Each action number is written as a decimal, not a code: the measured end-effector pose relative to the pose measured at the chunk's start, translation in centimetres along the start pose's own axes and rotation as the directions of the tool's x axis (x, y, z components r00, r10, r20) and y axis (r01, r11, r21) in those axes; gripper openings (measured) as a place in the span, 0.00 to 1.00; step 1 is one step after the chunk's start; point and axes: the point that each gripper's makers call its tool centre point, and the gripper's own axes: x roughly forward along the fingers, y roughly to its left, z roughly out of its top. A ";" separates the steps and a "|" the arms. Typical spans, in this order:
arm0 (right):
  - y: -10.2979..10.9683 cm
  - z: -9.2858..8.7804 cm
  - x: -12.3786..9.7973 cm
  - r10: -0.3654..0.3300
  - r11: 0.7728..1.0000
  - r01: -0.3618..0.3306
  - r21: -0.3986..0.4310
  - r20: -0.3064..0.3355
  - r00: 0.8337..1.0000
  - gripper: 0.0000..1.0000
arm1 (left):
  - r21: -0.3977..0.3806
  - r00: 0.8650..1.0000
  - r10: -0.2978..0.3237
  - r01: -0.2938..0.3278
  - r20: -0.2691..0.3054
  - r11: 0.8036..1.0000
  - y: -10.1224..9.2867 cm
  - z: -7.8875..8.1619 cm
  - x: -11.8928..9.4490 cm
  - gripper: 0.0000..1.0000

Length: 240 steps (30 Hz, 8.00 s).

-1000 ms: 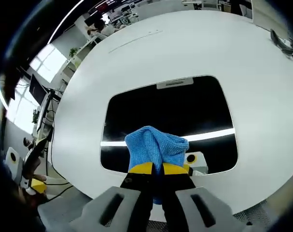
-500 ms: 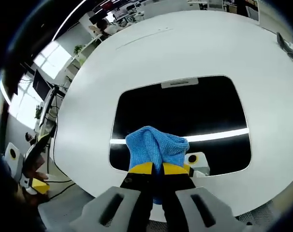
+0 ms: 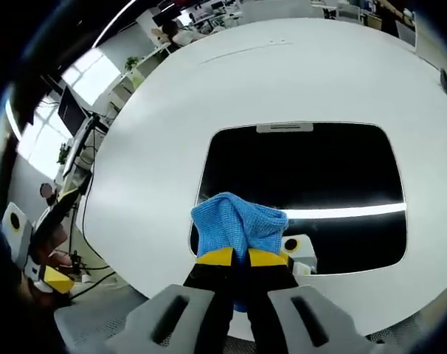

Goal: Wipe the mirror surface with the cleaning cloth until all visible marks leave the cleaned area.

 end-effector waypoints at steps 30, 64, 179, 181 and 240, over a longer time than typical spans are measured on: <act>1.4 1.6 1.2 0.026 0.999 -0.026 -0.041 -0.004 1.000 0.00 | -0.032 1.000 0.003 -0.003 0.000 0.999 0.7 0.1 0.8 0.99; 0.8 7.6 3.9 -0.012 0.985 0.009 -0.173 -0.011 1.000 0.00 | -0.046 0.999 0.036 -0.036 -0.004 0.998 2.2 -0.1 -0.5 0.99; -2.2 3.0 0.8 -0.033 0.997 0.034 -0.076 0.013 0.999 0.00 | -0.004 0.999 0.026 -0.026 0.043 1.000 0.6 2.6 0.4 0.99; -2.0 2.6 0.7 -0.027 0.995 0.029 -0.094 0.018 0.999 0.00 | -0.001 0.999 0.026 -0.026 0.039 1.000 0.6 2.5 0.5 0.99; -2.0 -1.2 -1.3 0.043 0.999 -0.043 -0.034 0.005 0.999 0.00 | -0.018 0.997 0.053 -0.052 0.058 0.999 -0.5 1.6 0.0 0.99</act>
